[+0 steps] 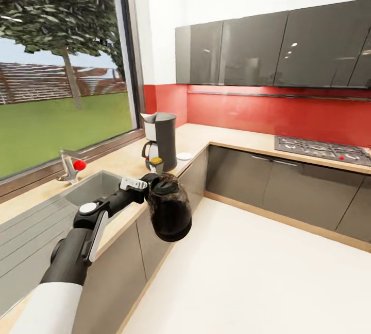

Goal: Set up a coffee station on the kitchen countertop: keep the coffee maker on the countertop, move the bottle of coffee from the kitchen shelf to the counter next to the coffee maker, place a paper coffee filter on top of the coffee maker, put the saucer next to the coffee maker with the coffee cup on the saucer, and place the electric kettle next to the coffee maker.

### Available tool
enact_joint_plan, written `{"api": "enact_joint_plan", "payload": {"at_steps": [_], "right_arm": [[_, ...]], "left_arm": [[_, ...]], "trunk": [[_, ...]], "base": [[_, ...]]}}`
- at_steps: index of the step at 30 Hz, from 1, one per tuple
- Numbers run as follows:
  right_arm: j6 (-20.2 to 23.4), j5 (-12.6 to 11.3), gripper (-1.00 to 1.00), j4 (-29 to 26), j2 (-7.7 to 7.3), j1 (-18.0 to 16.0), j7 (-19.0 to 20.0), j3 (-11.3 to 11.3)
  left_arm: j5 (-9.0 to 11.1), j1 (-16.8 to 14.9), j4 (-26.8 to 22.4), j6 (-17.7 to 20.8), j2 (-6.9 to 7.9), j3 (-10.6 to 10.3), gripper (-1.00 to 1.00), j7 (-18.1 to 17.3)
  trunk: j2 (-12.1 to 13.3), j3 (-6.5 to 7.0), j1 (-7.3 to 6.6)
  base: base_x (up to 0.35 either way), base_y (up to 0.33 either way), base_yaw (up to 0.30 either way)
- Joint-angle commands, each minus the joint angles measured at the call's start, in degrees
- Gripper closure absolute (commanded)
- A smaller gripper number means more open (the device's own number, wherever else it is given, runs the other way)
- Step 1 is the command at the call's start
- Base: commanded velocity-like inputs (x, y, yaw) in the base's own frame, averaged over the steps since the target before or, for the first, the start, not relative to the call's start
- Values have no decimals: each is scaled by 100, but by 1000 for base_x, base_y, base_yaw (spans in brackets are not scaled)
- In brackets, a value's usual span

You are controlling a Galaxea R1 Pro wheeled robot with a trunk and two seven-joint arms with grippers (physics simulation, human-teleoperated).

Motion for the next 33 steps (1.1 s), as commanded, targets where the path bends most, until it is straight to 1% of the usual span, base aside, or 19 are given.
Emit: {"api": "enact_joint_plan", "payload": {"at_steps": [1,12,20,33], "right_arm": [[-15,-55,-100,2,5,-4,-11,49],[-15,-55,-100,2,7,-4,-11,49],[-15,-55,-100,0,11,-3,-11,49],[-15,-60,-100,-7,23,-4,-11,49]], "left_arm": [[-42,-5,-11,17,-3,9,100,-49],[-41,-4,-28,17,-3,14,100,-49],[-40,3,-28,22,-3,16,100,-49],[-33,12,-28,26,-5,9,100,-49]], "trunk": [[-13,-9,6],[-13,41,6],[-13,68,6],[-13,71,6]], "base": [[277,-168,-226],[277,-165,-228],[301,-103,-236],[332,-3,-22]]}}
